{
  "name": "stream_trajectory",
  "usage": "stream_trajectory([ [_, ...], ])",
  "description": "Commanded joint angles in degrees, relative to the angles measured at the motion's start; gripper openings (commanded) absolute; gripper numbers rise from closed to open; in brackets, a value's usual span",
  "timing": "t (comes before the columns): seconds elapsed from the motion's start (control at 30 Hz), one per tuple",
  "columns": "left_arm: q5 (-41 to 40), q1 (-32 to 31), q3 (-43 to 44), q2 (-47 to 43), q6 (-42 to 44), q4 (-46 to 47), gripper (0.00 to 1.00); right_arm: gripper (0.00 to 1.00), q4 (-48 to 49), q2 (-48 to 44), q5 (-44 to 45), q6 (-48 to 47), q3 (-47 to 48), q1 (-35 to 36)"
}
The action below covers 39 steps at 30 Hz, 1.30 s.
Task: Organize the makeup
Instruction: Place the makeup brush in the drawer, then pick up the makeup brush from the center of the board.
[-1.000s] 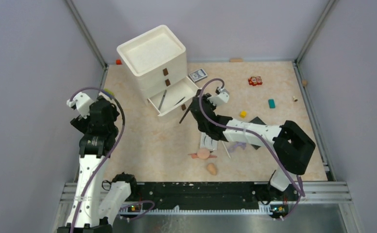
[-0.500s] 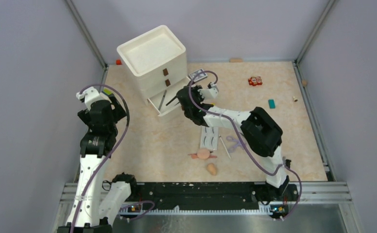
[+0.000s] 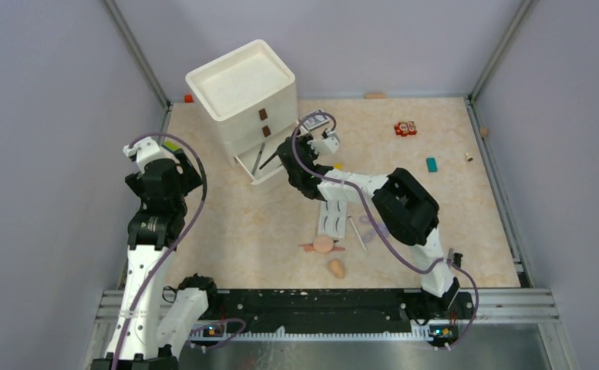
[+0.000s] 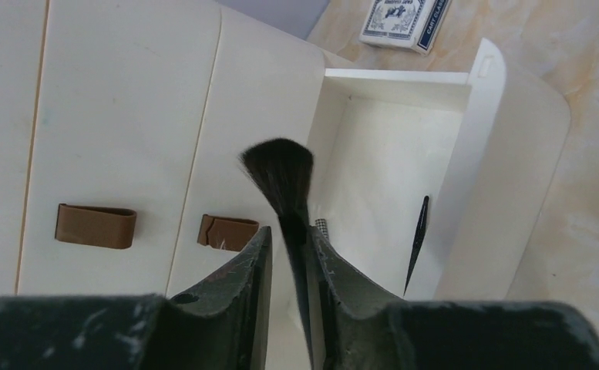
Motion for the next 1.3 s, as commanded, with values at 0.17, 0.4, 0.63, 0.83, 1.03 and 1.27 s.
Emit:
stream_trajectory([
  [0.17, -0.2, 0.3, -0.3, -0.3, 0.8, 2.5, 0.99, 0.27, 8.5, -3.3, 0.5, -8.8, -3.2, -0.2],
  [0.4, 0.1, 0.3, -0.3, -0.1, 0.9, 2.5, 0.99, 0.28, 16.9, -7.6, -0.2, -18.8, -9.2, -0.7],
  [0.63, 2.2, 0.3, -0.7, -0.1, 1.8, 3.3, 0.99, 0.27, 27.7, -16.4, -7.7, -38.3, -19.9, -2.3],
  [0.83, 3.5, 0.2, -0.9, 0.3, 2.1, 3.7, 0.99, 0.27, 19.5, -24.8, -7.1, -49.0, -26.8, -2.7],
  [1.03, 5.2, 0.2, -0.9, 0.9, 2.1, 4.0, 0.99, 0.29, -0.1, -30.2, -6.7, -49.6, -27.3, -3.4],
  [1.27, 6.0, 0.2, -1.0, 1.1, 2.5, 4.3, 0.99, 0.3, -20.6, -32.3, -23.0, -51.2, -21.9, -3.9],
])
